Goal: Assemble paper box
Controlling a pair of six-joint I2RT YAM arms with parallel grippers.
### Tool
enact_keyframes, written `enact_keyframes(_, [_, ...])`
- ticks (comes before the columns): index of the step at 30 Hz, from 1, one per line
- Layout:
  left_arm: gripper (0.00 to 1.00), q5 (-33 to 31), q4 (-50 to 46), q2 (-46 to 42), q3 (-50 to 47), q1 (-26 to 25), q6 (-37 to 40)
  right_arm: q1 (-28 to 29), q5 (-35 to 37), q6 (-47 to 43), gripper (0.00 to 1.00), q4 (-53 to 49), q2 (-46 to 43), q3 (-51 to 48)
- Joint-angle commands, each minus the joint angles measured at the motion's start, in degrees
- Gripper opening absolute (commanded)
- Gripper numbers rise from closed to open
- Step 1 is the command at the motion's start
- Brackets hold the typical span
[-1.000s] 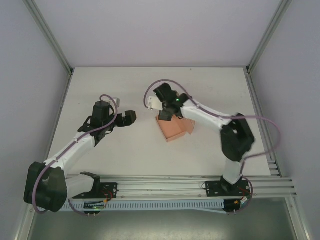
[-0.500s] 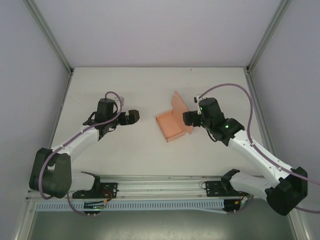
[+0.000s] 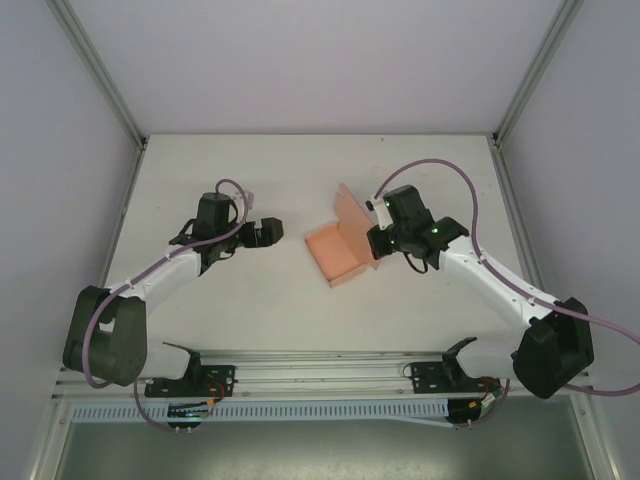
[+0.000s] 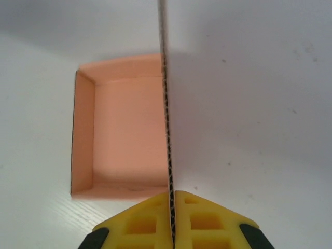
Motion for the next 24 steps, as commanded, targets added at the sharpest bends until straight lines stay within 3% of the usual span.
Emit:
enact_keyframes(1, [0.98,6.7,2.6,-0.2,1.5,0.4,1.7,-3.3,-11.8,-17.0,0.0,-5.2,3.9,4.2])
enact_keyframes(3, [0.98,10.2,3.6,-0.1,1.1,0.4,2.1,-4.5,-14.2,-25.4,0.0,-7.5,7.2,7.6])
enact_keyframes(7, [0.99,10.2,1.8,-1.1,1.3,0.4,3.9,-6.5,-21.8,-43.7,0.0,-14.6,14.7,16.1])
enact_keyframes(11, [0.99,12.0,1.8,-3.3,0.0,0.3,8.2,-6.7,-22.5,-57.2,0.0,-24.4,24.1,28.3])
enact_keyframes(13, [0.99,14.5,2.9,-3.2,-0.6,0.4,10.7,-6.7,-21.0,-61.3,0.01,-29.8,29.4,35.1])
enact_keyframes(18, [0.99,13.2,-0.1,-0.1,1.8,0.5,11.7,-7.0,-20.5,-67.0,0.04,-38.0,39.8,46.7])
enact_keyframes(22, [0.99,12.8,-0.9,1.8,3.4,0.4,14.2,-7.5,-19.2,-67.5,0.13,-36.7,40.9,47.7])
enact_keyframes(24, [0.98,13.1,-1.7,2.7,4.6,0.5,16.2,-8.2,-18.9,-67.3,0.24,-35.9,40.6,47.6])
